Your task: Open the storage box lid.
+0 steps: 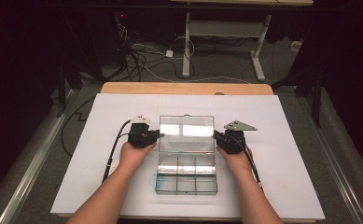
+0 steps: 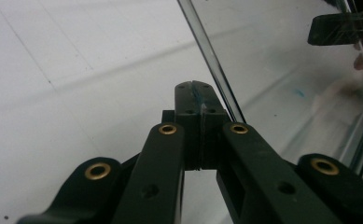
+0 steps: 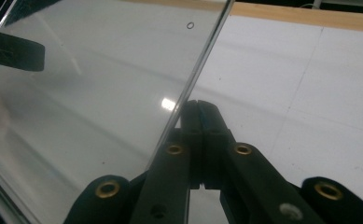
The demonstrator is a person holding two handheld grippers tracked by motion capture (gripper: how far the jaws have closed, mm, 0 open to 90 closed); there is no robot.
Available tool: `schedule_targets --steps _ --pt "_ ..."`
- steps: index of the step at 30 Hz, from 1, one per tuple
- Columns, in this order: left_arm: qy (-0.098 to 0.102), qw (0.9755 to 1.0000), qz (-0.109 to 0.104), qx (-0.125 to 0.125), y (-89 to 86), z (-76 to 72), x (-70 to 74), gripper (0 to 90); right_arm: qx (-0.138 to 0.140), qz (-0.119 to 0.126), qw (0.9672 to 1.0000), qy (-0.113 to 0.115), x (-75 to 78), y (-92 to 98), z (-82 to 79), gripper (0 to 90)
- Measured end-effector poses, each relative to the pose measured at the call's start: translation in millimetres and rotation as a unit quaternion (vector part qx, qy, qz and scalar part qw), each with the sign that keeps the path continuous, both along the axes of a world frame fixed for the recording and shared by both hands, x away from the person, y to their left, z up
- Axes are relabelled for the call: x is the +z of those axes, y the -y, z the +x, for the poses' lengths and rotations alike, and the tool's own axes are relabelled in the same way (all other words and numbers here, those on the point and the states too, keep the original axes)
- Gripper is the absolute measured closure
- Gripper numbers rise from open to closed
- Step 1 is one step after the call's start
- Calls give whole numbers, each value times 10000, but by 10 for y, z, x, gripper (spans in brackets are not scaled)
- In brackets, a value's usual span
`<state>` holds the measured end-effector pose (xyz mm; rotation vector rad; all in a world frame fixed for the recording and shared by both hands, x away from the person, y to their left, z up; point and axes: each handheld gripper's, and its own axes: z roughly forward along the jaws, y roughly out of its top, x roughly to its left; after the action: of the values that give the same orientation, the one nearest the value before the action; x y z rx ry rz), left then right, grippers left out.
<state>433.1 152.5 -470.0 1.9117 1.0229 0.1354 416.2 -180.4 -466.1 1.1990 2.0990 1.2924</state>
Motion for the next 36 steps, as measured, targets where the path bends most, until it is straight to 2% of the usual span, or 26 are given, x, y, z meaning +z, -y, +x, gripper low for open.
schedule_targets --steps 12,17,23,26,30,32,36 --pt "-265 9986 446 58 45 21 -73 876 -31 -376 9990 -255 -78 -27 41 900" --pt "-367 9966 730 79 62 9 -87 876 18 -489 9977 -470 -109 -21 49 900" --pt "-568 9940 936 22 74 -6 -106 876 -17 -687 9958 -609 -129 -31 34 900" --pt "-603 9933 982 32 76 -26 -94 876 -48 -723 9950 -687 -129 -27 15 900" --pt "-622 9919 1104 41 43 -72 -77 876 -40 -766 9947 -680 -111 13 -54 900" --pt "-602 9916 1141 65 11 -112 -72 876 -67 -711 9953 -646 -101 52 -105 900" --pt "-471 9938 1007 91 -60 -257 -46 876 -91 -629 9965 -541 -78 149 -245 900"
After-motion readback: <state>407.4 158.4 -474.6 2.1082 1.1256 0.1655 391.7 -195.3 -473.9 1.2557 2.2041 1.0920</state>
